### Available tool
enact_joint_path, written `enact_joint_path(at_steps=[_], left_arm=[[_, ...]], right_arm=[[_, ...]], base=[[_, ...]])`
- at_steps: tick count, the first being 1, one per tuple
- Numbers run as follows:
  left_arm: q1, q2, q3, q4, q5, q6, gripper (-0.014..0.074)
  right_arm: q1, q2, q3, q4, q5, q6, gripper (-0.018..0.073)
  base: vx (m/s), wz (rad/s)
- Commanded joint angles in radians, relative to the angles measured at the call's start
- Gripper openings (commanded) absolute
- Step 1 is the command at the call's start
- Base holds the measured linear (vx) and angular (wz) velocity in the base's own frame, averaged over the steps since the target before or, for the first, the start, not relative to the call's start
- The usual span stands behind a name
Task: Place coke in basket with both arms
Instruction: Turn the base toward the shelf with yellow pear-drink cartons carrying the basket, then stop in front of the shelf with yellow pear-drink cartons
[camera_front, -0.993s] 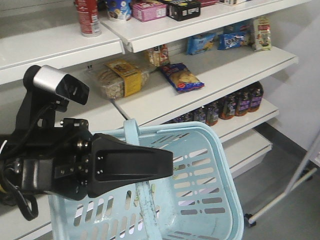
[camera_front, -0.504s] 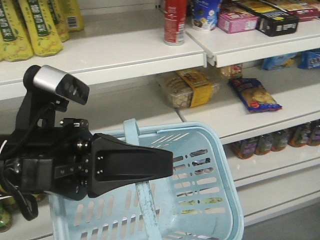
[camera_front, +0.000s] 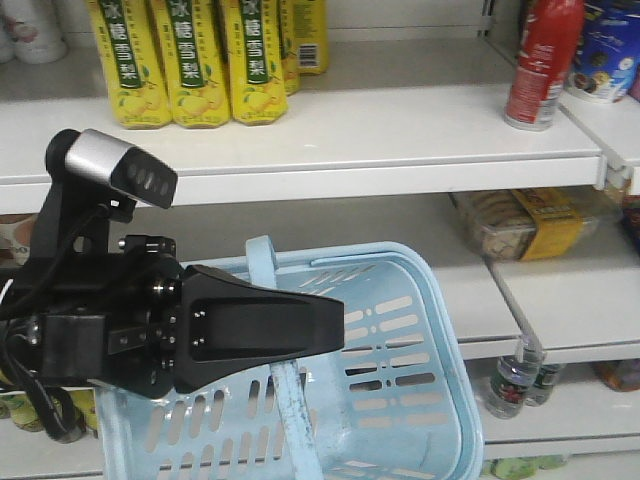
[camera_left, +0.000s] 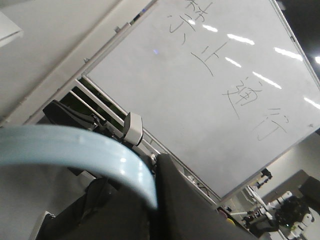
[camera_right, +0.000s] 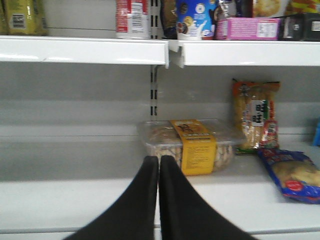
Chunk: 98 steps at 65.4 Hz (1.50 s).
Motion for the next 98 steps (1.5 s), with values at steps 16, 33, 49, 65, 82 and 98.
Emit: enact_joint_path(at_steps=[16,33,49,65,82,98], left_arm=[[-0.004,-0.023,-0.026,-0.087,-0.195,0.002,-0.0006],[-0.004,-0.023,-0.026,-0.087,-0.195,0.002,-0.0006],[-0.004,-0.023,-0.026,-0.087,-0.195,0.002,-0.0006],[-0.004,-0.023,-0.026,-0.087,-0.195,0.002,-0.0006],[-0.004,-0.023,-0.026,-0.087,-0.195,0.002,-0.0006],[-0.004,-0.023,-0.026,-0.087,-0.195,0.002,-0.0006]], right_arm=[[-0.006,-0.018,0.011,-0.007,-0.07,-0.008,-0.0005],[-0.006,-0.018,0.011,-0.007,-0.07,-0.008,-0.0005],[-0.006,-0.018,0.011,-0.007,-0.07,-0.008,-0.0005],[-0.006,-0.018,0.011,-0.007,-0.07,-0.008,-0.0005],[-0.006,-0.018,0.011,-0.007,-0.07,-0.008,-0.0005],[-0.006,-0.018,0.011,-0.007,-0.07,-0.008,-0.0005]], base=[[0.1,0.34],[0.06,0.16],[0.04,0.08],[0.02,0.02],[0.01,0.03],[0.01,-0.02]])
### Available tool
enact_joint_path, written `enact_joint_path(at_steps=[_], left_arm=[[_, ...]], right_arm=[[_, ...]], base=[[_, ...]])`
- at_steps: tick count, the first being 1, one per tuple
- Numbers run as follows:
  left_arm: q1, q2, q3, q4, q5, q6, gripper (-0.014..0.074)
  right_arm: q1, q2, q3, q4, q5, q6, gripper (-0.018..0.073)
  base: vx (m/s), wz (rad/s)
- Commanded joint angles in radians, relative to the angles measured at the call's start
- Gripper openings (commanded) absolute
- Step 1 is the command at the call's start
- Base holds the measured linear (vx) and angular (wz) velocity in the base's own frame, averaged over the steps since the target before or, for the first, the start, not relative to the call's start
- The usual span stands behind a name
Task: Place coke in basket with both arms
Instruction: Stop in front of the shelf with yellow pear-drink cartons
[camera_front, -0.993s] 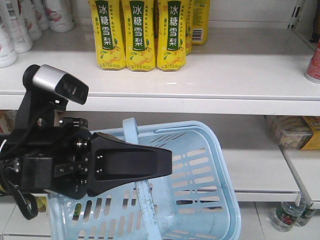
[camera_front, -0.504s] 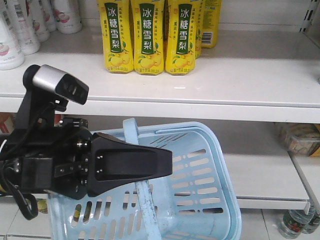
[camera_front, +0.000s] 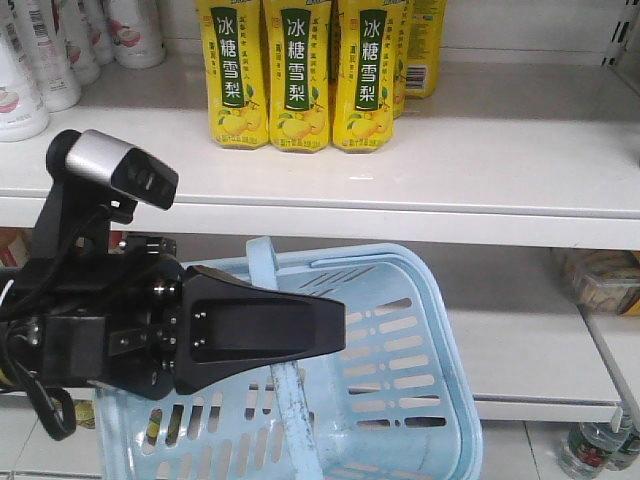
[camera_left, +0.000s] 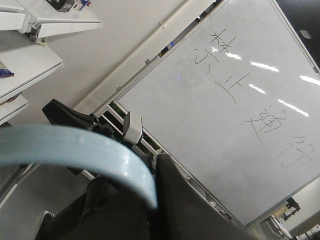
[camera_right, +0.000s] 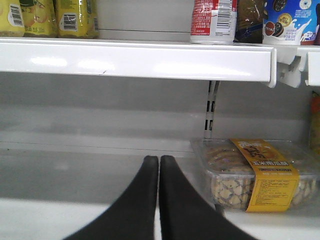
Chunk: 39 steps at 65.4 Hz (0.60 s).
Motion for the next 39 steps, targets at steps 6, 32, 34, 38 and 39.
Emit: enact_joint_path(at_steps=[6,32,34,38,39], left_arm=[[-0.004,-0.023,-0.026,-0.087,-0.195,0.002,-0.0006],[-0.004,-0.023,-0.026,-0.087,-0.195,0.002,-0.0006],[-0.004,-0.023,-0.026,-0.087,-0.195,0.002,-0.0006],[-0.004,-0.023,-0.026,-0.087,-0.195,0.002,-0.0006],[-0.004,-0.023,-0.026,-0.087,-0.195,0.002,-0.0006]], right_arm=[[-0.006,-0.018,0.011,-0.007,-0.07,-0.008,-0.0005],[-0.006,-0.018,0.011,-0.007,-0.07,-0.008,-0.0005],[-0.006,-0.018,0.011,-0.007,-0.07,-0.008,-0.0005],[-0.006,-0.018,0.011,-0.007,-0.07,-0.008,-0.0005],[-0.006,-0.018,0.011,-0.007,-0.07,-0.008,-0.0005]], base=[[0.0,-0.01],[0.0,-0.02],[-0.01,-0.04],[-0.01,-0.05],[-0.01,-0.05]])
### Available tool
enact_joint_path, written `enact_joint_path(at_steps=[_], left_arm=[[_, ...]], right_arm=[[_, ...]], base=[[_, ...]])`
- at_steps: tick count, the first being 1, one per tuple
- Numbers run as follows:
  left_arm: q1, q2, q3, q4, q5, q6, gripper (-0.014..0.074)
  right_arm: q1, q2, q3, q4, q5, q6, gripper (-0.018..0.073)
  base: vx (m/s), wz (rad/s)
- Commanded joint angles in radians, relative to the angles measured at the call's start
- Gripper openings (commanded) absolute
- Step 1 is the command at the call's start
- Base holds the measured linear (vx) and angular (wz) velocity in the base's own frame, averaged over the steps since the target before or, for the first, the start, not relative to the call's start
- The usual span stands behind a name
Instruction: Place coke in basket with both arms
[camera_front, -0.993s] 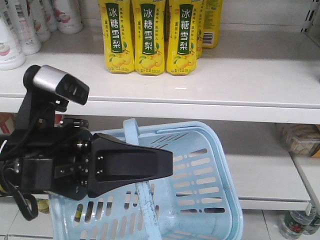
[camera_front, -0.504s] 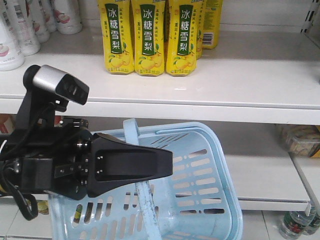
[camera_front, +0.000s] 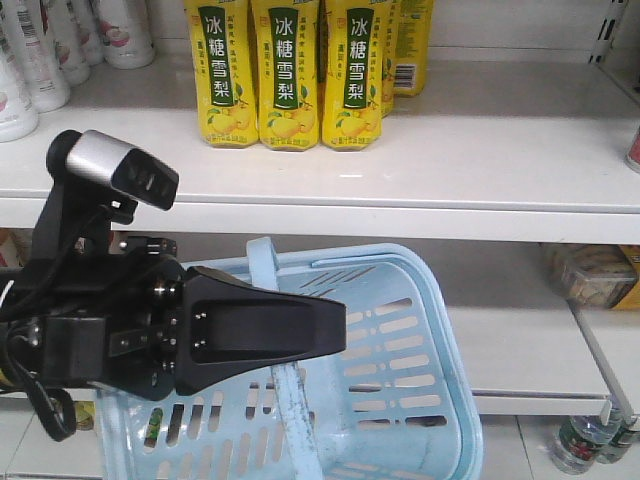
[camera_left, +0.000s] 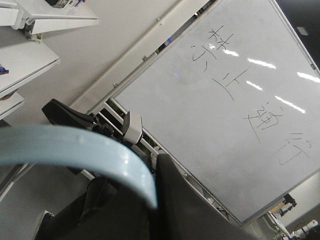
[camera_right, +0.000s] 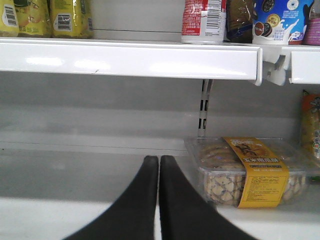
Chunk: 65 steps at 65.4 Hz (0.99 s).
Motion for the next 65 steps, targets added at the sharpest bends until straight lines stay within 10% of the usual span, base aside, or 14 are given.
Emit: enact_joint_path(at_steps=[1,65], left_arm=[[-0.004,-0.023,-0.026,-0.087,-0.195,0.002,-0.0006],[-0.004,-0.023,-0.026,-0.087,-0.195,0.002,-0.0006]], right_arm=[[-0.006,-0.018,0.011,-0.007,-0.07,-0.008,-0.0005],[-0.006,-0.018,0.011,-0.005,-0.072,-0.006,-0.0005]], base=[[-0.01,-0.05],[0.0,-0.01]])
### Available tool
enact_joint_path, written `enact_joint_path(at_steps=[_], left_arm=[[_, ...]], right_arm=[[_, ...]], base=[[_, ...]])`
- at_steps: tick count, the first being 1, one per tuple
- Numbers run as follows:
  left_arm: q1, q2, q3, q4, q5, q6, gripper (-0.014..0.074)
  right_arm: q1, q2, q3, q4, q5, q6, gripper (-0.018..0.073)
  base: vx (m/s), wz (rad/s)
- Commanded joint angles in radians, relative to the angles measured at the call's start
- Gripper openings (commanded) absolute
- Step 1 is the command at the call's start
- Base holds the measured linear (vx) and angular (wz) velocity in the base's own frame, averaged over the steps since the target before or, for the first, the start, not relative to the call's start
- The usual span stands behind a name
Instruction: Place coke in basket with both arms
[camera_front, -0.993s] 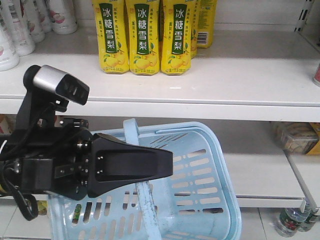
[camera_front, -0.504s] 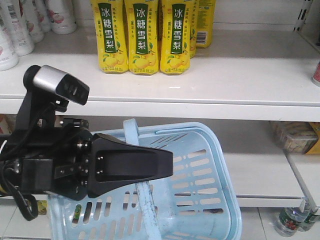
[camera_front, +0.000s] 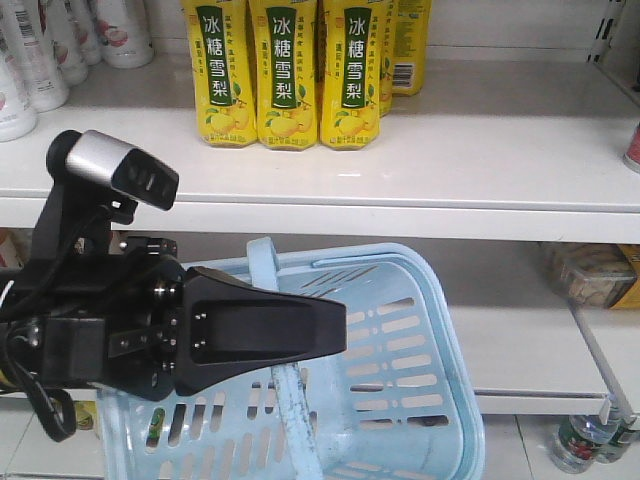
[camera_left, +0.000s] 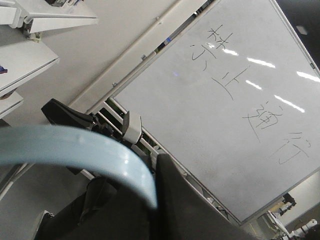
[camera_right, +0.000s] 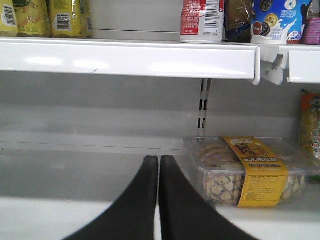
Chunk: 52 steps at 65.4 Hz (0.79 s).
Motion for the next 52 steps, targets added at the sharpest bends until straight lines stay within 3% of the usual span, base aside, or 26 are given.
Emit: enact_joint_path(at_steps=[1,20,47,52], left_arm=[[-0.004,-0.023,-0.026,-0.087,-0.195,0.002,-0.0006],[-0.004,-0.023,-0.026,-0.087,-0.195,0.002,-0.0006],[-0.004,-0.023,-0.026,-0.087,-0.195,0.002,-0.0006],[-0.004,-0.023,-0.026,-0.087,-0.195,0.002,-0.0006]], right_arm=[[-0.006,-0.018,0.011,-0.002,-0.073,-0.005,-0.0005],[-0.006,-0.018,0.01,0.197,-0.132,0.008,-0.0005],[-0.006,-0.018,0.009,0.948,-0.48,0.44,-0.0005],[-0.006,-0.018,0.009,1.018,-0.529,0.478,-0.0005]], base=[[0.0,0.0],[0.0,0.0],[0.0,0.0],[0.0,0.0]])
